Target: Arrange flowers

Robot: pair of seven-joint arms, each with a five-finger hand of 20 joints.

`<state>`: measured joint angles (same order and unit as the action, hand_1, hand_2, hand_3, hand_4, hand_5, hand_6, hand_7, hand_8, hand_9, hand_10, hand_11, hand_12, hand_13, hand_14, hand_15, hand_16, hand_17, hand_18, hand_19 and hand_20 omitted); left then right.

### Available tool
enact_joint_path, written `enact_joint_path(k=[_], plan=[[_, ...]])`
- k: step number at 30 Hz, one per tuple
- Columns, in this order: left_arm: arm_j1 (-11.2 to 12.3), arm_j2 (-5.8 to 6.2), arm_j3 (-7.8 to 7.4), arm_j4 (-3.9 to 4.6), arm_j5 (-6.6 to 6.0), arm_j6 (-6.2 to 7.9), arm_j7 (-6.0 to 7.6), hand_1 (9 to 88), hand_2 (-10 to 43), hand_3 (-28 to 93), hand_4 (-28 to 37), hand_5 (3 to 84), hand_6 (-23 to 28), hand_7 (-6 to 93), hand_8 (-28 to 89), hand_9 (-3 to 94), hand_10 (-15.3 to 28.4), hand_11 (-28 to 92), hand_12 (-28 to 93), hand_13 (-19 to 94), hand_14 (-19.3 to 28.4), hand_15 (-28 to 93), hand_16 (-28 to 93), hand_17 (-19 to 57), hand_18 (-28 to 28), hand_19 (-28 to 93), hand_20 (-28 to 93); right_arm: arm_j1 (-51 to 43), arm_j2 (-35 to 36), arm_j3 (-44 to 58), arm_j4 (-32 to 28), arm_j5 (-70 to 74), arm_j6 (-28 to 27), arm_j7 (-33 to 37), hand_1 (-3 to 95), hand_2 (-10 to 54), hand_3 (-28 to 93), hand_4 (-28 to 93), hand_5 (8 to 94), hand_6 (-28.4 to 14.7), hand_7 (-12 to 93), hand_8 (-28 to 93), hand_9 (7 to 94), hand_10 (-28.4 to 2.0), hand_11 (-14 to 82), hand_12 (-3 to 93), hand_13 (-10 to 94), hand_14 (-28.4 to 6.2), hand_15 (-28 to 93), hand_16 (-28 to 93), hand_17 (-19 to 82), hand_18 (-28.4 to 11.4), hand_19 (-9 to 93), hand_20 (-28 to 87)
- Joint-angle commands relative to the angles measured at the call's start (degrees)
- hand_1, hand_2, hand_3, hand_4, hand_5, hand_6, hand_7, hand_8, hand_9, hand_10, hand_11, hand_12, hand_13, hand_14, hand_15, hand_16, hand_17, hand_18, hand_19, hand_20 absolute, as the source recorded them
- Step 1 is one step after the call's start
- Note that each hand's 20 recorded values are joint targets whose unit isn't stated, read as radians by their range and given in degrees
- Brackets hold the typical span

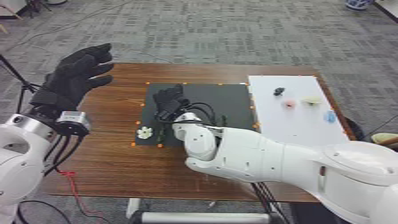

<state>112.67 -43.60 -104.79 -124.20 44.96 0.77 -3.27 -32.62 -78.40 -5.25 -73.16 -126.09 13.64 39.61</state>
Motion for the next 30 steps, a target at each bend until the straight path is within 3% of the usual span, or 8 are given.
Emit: enact_joint_path(k=[1,6,12,13,14,20,25,30], plan=[[2.33,-1.36,-1.91,-0.83,-0.09,0.28,0.28,24.6,-2.2,69,-28.0,22.7,1.7,22.6,-11,17.4,9.7,23,19,7,12.5,44,-6,-10.6,19.1,41,13,0.76,2.3,2.23,-3.22,-1.25,-0.06,-0.49,30.0,-9.5,86,-28,55.3,1.1,30,-16,59.6,-9.9,28.1,24.5,63,-7.3,83,38,29,-21.9,85,58],[5.33,-2.74,-4.28,-1.79,-0.01,0.74,0.77,24.6,-2.3,69,-28.2,22.7,1.7,22.7,-11,17.4,9.7,23,19,7,12.5,44,-6,-10.7,19.1,41,13,-0.8,9.47,6.56,-10.1,-1.91,3.07,-1.06,29.8,-9.5,86,-28,53.5,0.4,29,-15,58.3,-10.7,28.0,24.2,63,-7.4,83,37,29,-22.0,85,58],[8.17,-4.61,-6.47,-2.72,-0.19,0.5,0.16,24.6,-2.3,69,-28.1,22.8,1.7,22.7,-11,17.4,9.7,23,19,7,12.6,44,-6,-10.6,19.1,41,13,-10.85,23.19,19.98,-20.96,-3.82,6.74,-1.14,27.4,-9.5,86,-28,46.9,-2.6,25,-13,51.6,-12.5,26.7,23.4,59,-8.9,82,36,27,-22.1,83,57],[7.9,-4.5,-6.16,-2.45,-0.06,0.92,0.16,24.6,-2.3,69,-28.1,22.8,1.7,22.7,-11,17.4,9.7,23,19,7,12.6,44,-5,-10.7,19.2,41,13,-12.68,25.11,22.41,-21.25,-4.44,6.46,-0.88,27.2,-9.5,86,-28,45.9,-2.7,25,-13,50.6,-12.5,26.3,23.3,58,-9.1,82,36,27,-22.1,83,57],[8.55,-4.83,-6.76,-2.69,-0.03,0.73,-0.2,24.6,-2.3,69,-28.1,22.8,1.7,22.7,-11,17.4,9.7,23,19,7,12.6,44,-6,-10.6,19.1,41,13,-15.42,27.25,25.38,-22.15,-5.07,5.46,-0.57,27.2,-9.5,86,-28,45.6,-2.8,25,-13,49.9,-12.7,26.1,23.3,57,-9.4,82,35,27,-22.1,83,57],[12.3,-6.64,-9.12,-4.0,-0.05,1.16,0.81,24.7,-2.2,69,-28.1,22.7,1.7,22.8,-11,17.4,9.7,23,19,7,12.5,44,-6,-10.6,19.1,41,13,-27.86,37.45,38.67,-24.56,-3.56,2.18,2.0,27.6,-9.5,86,-28,43.8,-3.7,24,-12,45.8,-13.4,25.0,23.3,54,-10.7,83,33,25,-22.1,82,57],[14.07,-7.67,-9.52,-4.55,-0.01,1.46,1.04,24.7,-2.2,69,-28.1,22.7,1.7,22.9,-11,17.4,9.7,23,19,7,12.6,44,-6,-10.6,19.1,41,12,-38.2,42.55,48.06,-26.54,-4.83,2.28,5.17,27.8,-9.5,85,-28,42.8,-4.7,23,-12,44.4,-14.1,24.2,23.1,52,-11.2,82,32,24,-21.8,81,57],[13.7,-7.73,-8.8,-4.35,0.1,1.29,1.25,24.6,-2.2,68,-28.0,22.7,1.7,22.8,-11,17.4,9.7,23,19,7,12.5,44,-6,-10.7,19.2,41,13,-44.01,46.29,52.37,-27.63,-4.55,1.87,9.67,27.9,-9.5,85,-28,42.7,-4.7,23,-12,45.1,-14.2,22.5,22.0,52,-11.4,82,30,24,-21.8,81,57]])
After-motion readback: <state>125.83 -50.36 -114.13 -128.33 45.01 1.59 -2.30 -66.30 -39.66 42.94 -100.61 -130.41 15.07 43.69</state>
